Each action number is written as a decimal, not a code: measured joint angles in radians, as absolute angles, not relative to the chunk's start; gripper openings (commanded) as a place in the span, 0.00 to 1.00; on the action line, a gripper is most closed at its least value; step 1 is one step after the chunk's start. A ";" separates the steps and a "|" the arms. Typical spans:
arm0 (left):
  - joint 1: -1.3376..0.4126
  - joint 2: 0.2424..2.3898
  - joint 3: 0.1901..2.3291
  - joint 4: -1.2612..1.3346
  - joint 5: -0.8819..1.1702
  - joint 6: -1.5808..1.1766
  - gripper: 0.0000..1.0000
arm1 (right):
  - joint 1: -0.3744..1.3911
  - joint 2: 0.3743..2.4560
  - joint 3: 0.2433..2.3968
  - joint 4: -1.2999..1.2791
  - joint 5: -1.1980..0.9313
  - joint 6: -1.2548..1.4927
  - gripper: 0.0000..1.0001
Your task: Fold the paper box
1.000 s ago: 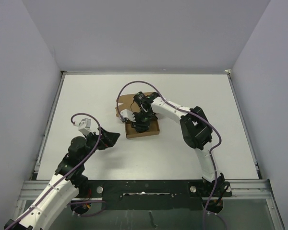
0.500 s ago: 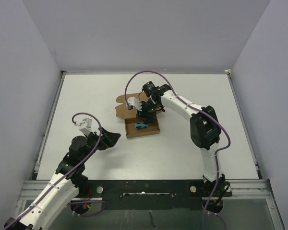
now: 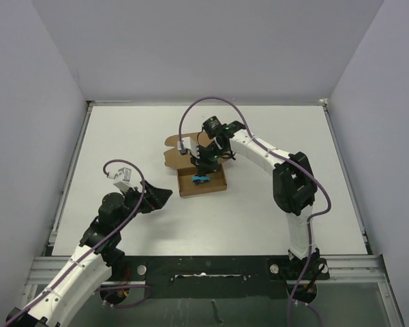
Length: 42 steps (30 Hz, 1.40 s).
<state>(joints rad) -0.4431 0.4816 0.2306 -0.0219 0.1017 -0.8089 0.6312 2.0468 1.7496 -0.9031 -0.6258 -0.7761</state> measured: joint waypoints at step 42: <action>-0.440 0.565 0.243 0.024 0.105 -0.798 0.94 | 0.598 2.121 1.792 -0.849 -0.655 -0.663 0.28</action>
